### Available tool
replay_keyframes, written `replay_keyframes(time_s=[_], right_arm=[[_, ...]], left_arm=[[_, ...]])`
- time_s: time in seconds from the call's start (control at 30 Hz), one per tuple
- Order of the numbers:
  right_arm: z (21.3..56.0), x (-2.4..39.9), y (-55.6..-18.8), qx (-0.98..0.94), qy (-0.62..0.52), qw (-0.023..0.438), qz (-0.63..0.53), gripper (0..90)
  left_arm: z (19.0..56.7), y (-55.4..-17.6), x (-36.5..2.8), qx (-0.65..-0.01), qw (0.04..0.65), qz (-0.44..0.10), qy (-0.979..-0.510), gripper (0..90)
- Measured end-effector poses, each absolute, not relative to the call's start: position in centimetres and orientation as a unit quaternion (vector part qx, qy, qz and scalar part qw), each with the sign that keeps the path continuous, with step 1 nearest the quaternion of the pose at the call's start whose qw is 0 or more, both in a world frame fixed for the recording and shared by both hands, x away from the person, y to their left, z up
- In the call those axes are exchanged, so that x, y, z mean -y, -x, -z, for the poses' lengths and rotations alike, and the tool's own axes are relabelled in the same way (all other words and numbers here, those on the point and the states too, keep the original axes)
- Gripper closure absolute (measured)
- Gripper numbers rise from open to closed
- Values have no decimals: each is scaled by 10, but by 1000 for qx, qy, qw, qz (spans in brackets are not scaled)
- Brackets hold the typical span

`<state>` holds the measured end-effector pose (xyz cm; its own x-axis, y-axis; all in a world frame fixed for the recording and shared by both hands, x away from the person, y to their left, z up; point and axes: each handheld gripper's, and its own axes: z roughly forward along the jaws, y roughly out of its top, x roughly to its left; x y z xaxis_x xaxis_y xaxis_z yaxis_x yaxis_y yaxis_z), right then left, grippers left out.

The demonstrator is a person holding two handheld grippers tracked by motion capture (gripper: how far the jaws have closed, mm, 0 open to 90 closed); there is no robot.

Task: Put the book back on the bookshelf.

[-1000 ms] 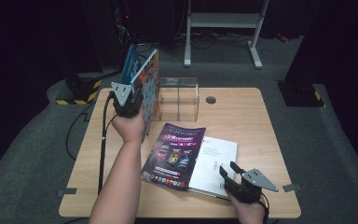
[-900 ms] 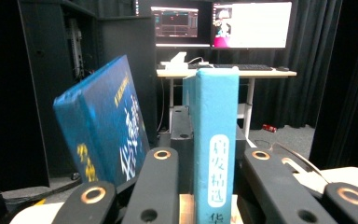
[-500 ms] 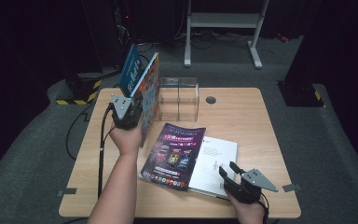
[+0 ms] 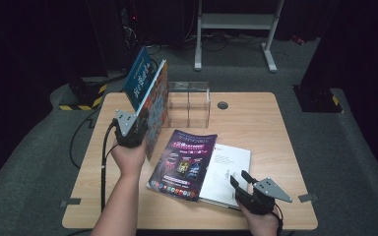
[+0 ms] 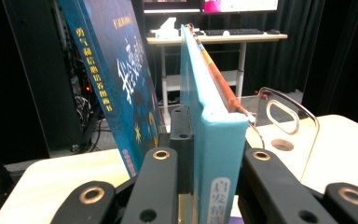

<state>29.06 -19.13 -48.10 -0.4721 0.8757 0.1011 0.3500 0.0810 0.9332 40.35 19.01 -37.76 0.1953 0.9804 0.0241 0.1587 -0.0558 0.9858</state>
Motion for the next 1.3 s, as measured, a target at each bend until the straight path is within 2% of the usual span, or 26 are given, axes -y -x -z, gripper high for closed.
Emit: replay_keyframes(time_s=[0.43,0.73,0.97,1.2,1.3], right_arm=[[481,191,-291,-690,-443,256,-511,507],[482,190,-291,-691,-445,254,-510,507],[484,188,-292,-695,-444,250,-506,507],[486,188,-293,-697,-446,247,-504,507],[486,188,-293,-697,-446,247,-504,507]], left_arm=[[383,-401,-196,-484,486,-394,-611,778],[418,-413,-198,-506,465,-355,-634,765],[428,-418,-201,-510,463,-352,-634,764],[436,-420,-199,-497,472,-381,-621,732],[437,-419,-198,-497,470,-395,-613,757]])
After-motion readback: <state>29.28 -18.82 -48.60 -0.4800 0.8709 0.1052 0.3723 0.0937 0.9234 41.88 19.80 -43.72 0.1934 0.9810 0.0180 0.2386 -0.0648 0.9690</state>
